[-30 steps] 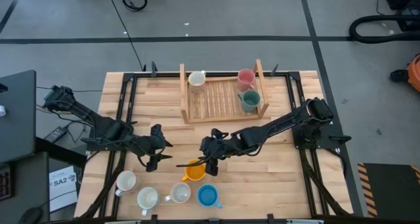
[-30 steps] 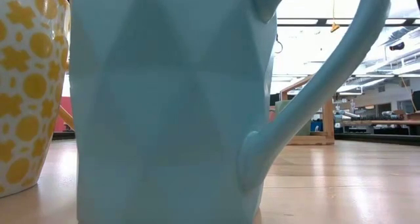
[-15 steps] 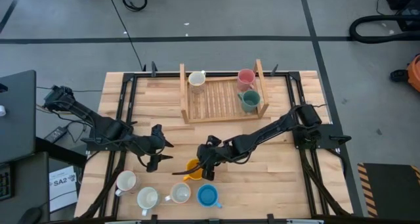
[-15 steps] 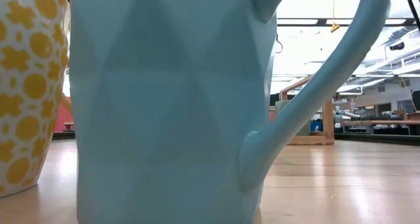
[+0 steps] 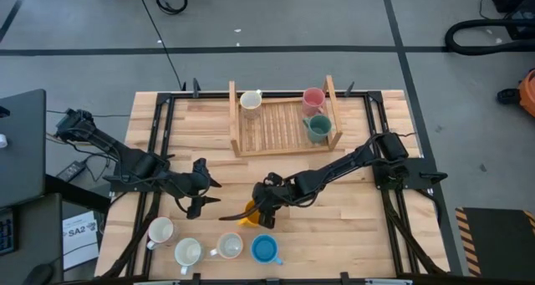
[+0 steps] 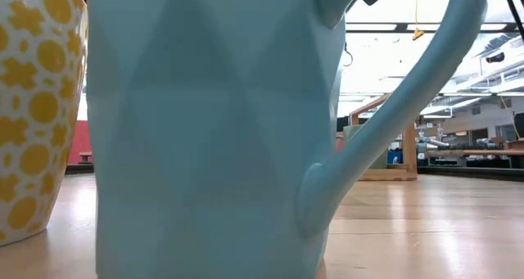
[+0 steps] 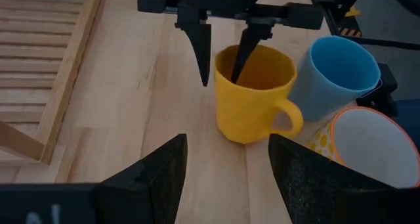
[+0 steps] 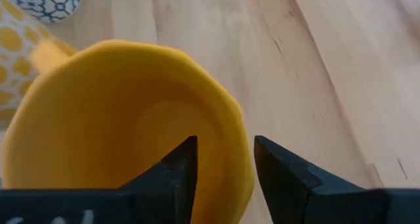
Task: Place coffee mugs
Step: Put the yellow mug on the shelf
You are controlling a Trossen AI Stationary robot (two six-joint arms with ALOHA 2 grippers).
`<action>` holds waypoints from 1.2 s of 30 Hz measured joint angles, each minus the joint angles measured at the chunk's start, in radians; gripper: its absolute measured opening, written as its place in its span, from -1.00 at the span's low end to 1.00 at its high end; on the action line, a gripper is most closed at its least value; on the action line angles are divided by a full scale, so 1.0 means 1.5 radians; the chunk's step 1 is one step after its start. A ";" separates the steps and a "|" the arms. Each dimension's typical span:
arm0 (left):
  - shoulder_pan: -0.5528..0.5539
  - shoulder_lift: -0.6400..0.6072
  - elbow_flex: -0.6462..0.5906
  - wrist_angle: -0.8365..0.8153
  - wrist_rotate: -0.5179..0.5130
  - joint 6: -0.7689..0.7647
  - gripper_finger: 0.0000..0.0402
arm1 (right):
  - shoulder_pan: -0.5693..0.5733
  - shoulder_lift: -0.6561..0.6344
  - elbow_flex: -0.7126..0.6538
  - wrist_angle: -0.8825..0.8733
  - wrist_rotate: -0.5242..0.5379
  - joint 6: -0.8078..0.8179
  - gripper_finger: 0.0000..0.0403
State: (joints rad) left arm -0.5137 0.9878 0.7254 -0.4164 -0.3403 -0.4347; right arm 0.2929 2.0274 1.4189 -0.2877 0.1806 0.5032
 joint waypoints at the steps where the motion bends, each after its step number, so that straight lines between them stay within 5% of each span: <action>1: 0.000 0.000 0.000 0.000 0.000 0.000 0.10 | 0.000 0.000 0.000 -0.002 0.000 0.001 -0.28; 12: 0.000 0.000 0.000 0.000 0.000 0.000 0.10 | -0.001 -0.002 0.000 0.001 -0.003 0.004 -0.84; 24: 0.000 0.000 0.000 0.001 0.000 0.000 0.10 | -0.028 -0.005 0.000 0.002 -0.030 0.051 -0.83; 36: 0.000 0.000 0.000 0.000 0.000 0.001 0.10 | -0.095 -0.103 -0.002 -0.064 -0.068 -0.011 -0.84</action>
State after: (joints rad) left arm -0.5137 0.9878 0.7254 -0.4160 -0.3405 -0.4332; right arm 0.1509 1.8728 1.4158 -0.3843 0.0794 0.4864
